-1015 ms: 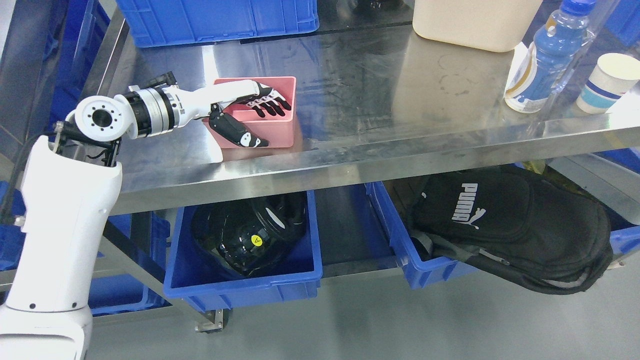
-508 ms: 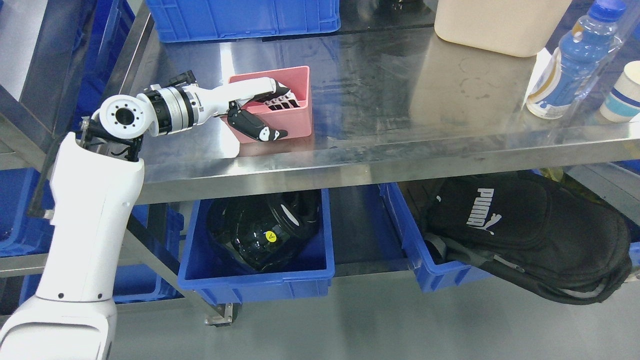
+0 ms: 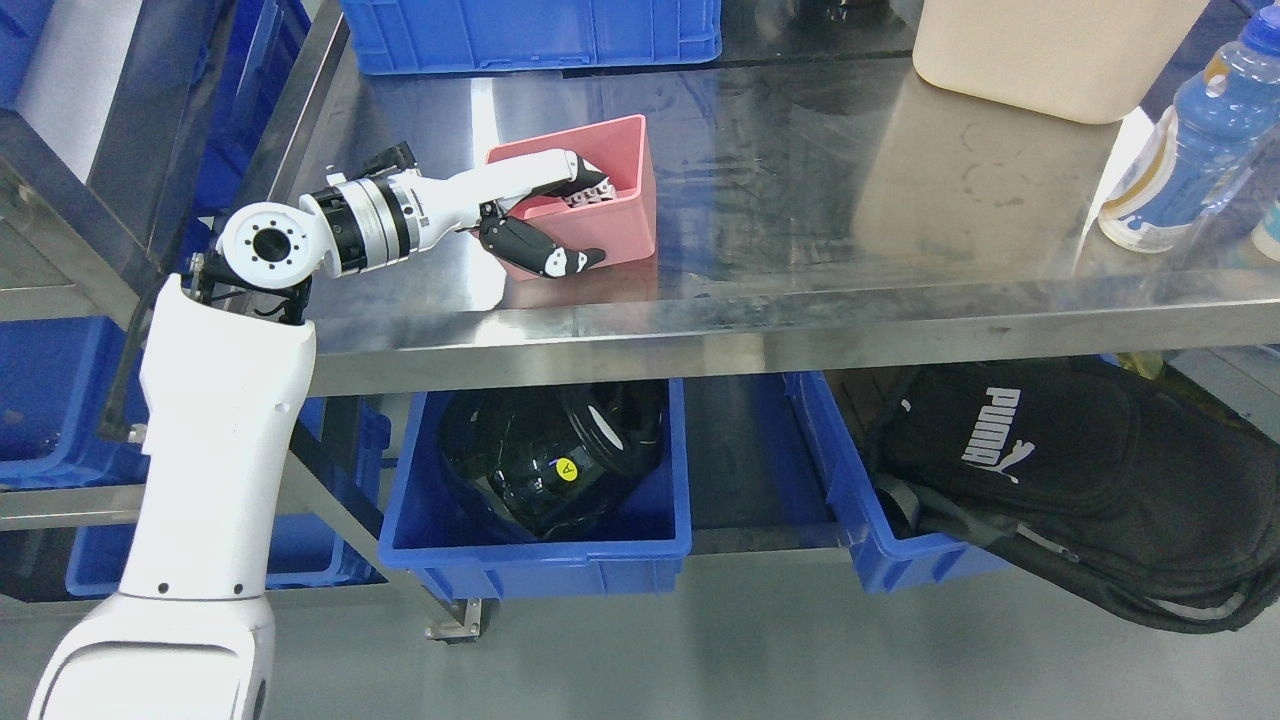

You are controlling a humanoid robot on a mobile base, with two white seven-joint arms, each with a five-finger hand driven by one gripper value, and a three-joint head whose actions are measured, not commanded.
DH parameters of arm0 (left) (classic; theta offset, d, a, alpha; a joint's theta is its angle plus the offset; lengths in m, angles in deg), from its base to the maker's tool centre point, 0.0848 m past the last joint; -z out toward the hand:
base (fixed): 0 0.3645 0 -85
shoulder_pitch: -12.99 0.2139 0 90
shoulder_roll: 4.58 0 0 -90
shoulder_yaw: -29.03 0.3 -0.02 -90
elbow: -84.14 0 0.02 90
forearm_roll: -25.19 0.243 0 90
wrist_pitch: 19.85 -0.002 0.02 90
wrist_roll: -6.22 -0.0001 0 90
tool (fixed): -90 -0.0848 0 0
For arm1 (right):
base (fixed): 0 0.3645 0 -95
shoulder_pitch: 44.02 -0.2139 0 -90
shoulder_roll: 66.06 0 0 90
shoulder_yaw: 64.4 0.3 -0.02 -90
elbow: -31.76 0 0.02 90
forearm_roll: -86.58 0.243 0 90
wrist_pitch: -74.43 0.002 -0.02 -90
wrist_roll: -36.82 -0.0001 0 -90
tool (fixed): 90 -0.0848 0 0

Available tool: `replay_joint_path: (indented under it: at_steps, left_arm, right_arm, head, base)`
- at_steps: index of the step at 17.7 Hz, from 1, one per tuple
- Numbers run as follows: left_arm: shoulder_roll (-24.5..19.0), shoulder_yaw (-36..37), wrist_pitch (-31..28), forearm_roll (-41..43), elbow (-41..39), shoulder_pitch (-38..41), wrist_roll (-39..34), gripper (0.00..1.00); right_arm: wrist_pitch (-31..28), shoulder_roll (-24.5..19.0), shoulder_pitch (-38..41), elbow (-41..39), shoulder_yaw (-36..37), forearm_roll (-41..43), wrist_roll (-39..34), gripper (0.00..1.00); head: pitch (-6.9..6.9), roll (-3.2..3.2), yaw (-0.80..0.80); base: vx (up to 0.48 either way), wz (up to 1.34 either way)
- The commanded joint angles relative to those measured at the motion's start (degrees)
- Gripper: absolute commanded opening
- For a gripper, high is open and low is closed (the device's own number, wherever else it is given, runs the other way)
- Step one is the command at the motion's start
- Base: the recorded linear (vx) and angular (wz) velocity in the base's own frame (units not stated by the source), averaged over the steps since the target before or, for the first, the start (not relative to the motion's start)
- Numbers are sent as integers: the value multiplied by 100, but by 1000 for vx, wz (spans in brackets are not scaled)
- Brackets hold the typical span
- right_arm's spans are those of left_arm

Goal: Place storage box into left shelf container
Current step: 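Hook the left hand fingers over the pink box's near rim, then grip the pink box rim and lift it off the shelf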

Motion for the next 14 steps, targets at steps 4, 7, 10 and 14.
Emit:
replay_joint_path:
  at_steps: [4, 7, 10, 14]
  left_arm:
    - [731, -1231, 376, -59, -1235, 237, 405, 1]
    - [731, -1301, 560, -235, -1543, 351, 396, 1]
    - [731, -1416, 929, -253, -1964, 517, 396, 1]
    - [731, -1416, 1499, -331, -2326, 816, 484, 1]
  right_arm:
    - [0, 100, 44, -100, 0, 18, -5, 100]
    - [0, 100, 44, -100, 0, 18, -5, 100]
    - [0, 100, 44, -100, 0, 18, -5, 100]
    - [0, 100, 44, -100, 0, 18, -5, 100]
  head:
    - [0, 0, 0]
    - [0, 0, 0]
    - [0, 0, 0]
    - [0, 0, 0]
  base:
    - [7, 94]
    - [31, 90]
    - [22, 6]
    - [0, 0]
